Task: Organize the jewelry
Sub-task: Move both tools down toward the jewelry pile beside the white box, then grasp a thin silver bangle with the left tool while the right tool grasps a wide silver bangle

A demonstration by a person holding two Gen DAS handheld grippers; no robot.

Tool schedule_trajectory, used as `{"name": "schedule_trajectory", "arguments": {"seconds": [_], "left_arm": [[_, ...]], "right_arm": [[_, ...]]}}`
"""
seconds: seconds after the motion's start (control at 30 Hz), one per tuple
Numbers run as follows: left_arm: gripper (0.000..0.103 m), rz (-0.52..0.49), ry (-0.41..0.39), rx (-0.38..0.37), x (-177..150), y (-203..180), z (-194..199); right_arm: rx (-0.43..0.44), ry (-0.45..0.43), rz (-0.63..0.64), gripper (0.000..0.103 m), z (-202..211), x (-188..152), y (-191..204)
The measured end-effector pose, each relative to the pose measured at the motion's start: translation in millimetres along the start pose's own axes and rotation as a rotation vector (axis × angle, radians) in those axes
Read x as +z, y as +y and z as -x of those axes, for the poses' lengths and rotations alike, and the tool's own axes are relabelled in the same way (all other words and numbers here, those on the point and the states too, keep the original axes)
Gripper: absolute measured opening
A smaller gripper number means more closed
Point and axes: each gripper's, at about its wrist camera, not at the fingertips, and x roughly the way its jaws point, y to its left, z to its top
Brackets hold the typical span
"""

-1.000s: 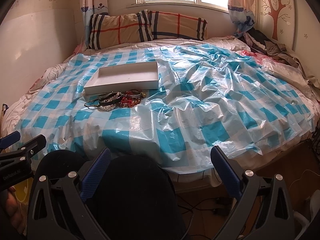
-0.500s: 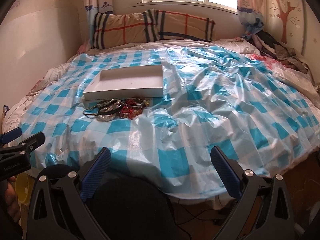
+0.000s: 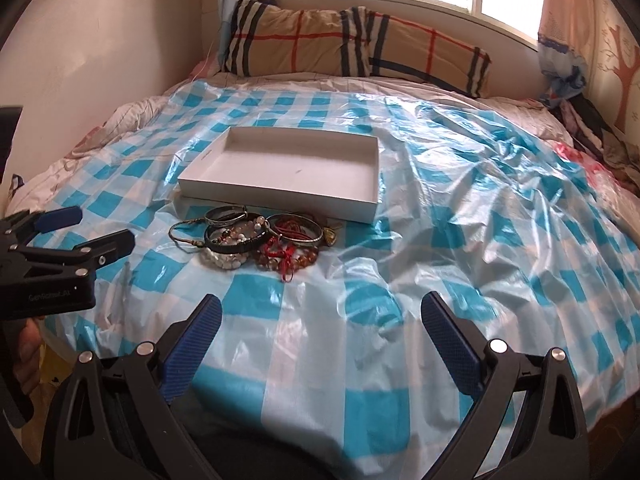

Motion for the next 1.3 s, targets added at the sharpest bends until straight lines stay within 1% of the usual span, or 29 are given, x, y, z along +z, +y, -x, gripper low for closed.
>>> {"name": "schedule_trajectory", "arguments": {"seconds": [0.07,0.23,0.27,0.3,0.33,0.37,0.43,0.47,0.7,0.87,0.9,0.93,0.97,1.0,1.1,1.23,1.3], "left_arm": [[0.095,-0.015,0.012,-0.02,7,-4,-15],[0.095,-0.037,0.025,-0.04,22,-12,-48],[0.095,-0.038,0.027,-0.046,25,-13,-54],[0.095,-0.039,0.029,-0.051,28,-15,-59],[0.095,-0.044,0.033,-0.054,30,-16,-65],[0.095,-0.047,0.036,-0.052,32,-17,-69],[0.095,-0.049,0.041,-0.052,34,-20,-76],[0.095,-0.045,0.043,-0.055,33,-20,-77],[0.095,-0.038,0.052,-0.056,39,-22,-100],[0.095,-0.034,0.089,-0.069,49,-22,-130],[0.088,-0.033,0.103,-0.078,49,-22,-136],[0.079,-0.029,0.117,-0.09,48,-22,-141],[0.06,-0.025,0.142,-0.118,48,-22,-147],[0.059,-0.022,0.154,-0.127,47,-22,-149],[0.059,-0.022,0.137,-0.14,41,-20,-143],[0.059,-0.001,0.123,-0.142,28,-9,-124],[0.059,0.01,0.116,-0.13,20,-2,-115]], "right_arm": [[-0.002,0.011,0.029,0.095,-16,7,3],[0.012,0.04,0.06,0.094,-50,18,4],[0.016,0.043,0.064,0.091,-55,19,3],[0.021,0.048,0.068,0.084,-61,20,3],[0.031,0.054,0.07,0.081,-66,21,3],[0.034,0.063,0.069,0.078,-72,23,2],[0.04,0.068,0.071,0.077,-79,24,1],[0.046,0.067,0.077,0.075,-82,25,1],[0.045,0.073,0.102,0.075,-95,30,4],[0.046,0.084,0.09,0.075,-102,31,2],[0.047,0.087,0.089,0.075,-103,31,2],[0.048,0.09,0.089,0.075,-105,31,3],[0.048,0.092,0.09,0.074,-105,31,3],[0.05,0.095,0.09,0.074,-106,31,3],[0.051,0.095,0.097,0.074,-106,31,4],[0.064,0.086,0.11,0.074,-103,34,7],[0.07,0.085,0.121,0.075,-103,35,10]]}}
